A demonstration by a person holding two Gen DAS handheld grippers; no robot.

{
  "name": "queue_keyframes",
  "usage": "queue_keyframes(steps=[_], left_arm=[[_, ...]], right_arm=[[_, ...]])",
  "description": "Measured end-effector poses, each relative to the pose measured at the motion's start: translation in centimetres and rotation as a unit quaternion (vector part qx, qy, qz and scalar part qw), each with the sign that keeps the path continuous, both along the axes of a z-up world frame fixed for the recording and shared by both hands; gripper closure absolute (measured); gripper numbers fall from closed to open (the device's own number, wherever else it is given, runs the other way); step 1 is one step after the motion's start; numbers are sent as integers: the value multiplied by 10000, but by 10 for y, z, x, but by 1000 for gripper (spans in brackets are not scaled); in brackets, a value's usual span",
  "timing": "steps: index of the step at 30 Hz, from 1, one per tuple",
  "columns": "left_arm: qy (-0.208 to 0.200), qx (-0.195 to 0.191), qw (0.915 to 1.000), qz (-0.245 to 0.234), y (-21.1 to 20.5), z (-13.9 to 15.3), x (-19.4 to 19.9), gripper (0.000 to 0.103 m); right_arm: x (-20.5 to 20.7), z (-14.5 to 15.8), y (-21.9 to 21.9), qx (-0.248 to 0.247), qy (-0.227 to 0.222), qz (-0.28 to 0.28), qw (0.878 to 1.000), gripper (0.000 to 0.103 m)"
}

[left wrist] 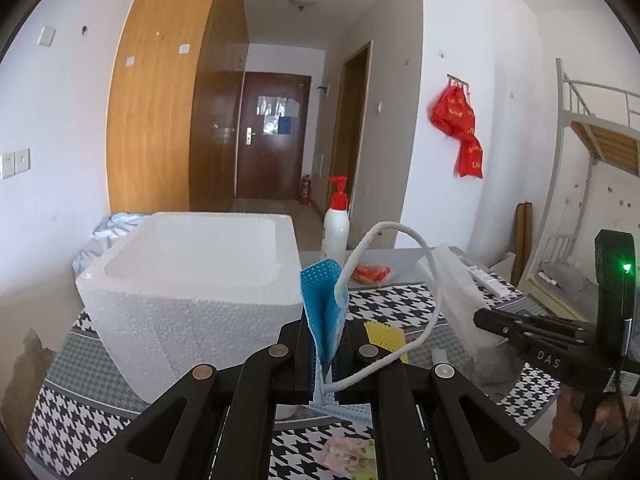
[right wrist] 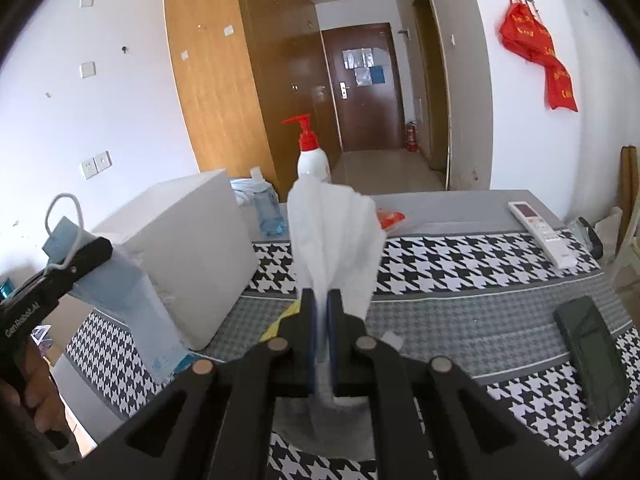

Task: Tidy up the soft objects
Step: 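Lift the white tissue higher out of the basket with the right gripper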

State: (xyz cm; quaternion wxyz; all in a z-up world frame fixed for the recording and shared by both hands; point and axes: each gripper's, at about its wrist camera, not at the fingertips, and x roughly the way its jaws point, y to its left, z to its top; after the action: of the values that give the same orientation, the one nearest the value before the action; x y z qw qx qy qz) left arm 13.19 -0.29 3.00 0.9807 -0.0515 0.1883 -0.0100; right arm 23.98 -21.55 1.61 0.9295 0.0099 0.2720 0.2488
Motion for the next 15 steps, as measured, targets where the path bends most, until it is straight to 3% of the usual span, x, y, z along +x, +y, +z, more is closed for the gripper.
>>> queue_keyframes(steps=[9, 13, 15], left_arm=[[-106, 32, 9999, -63, 4, 10, 13, 97], [-97, 3, 9999, -43, 6, 9, 17, 97], [-93, 22, 9999, -45, 6, 7, 18, 97]], right_arm=[[1, 20, 8, -141, -492, -93, 9986, 95], [11, 19, -3, 181, -73, 123, 9997, 95], [4, 23, -3, -125, -507, -227, 9984, 95]])
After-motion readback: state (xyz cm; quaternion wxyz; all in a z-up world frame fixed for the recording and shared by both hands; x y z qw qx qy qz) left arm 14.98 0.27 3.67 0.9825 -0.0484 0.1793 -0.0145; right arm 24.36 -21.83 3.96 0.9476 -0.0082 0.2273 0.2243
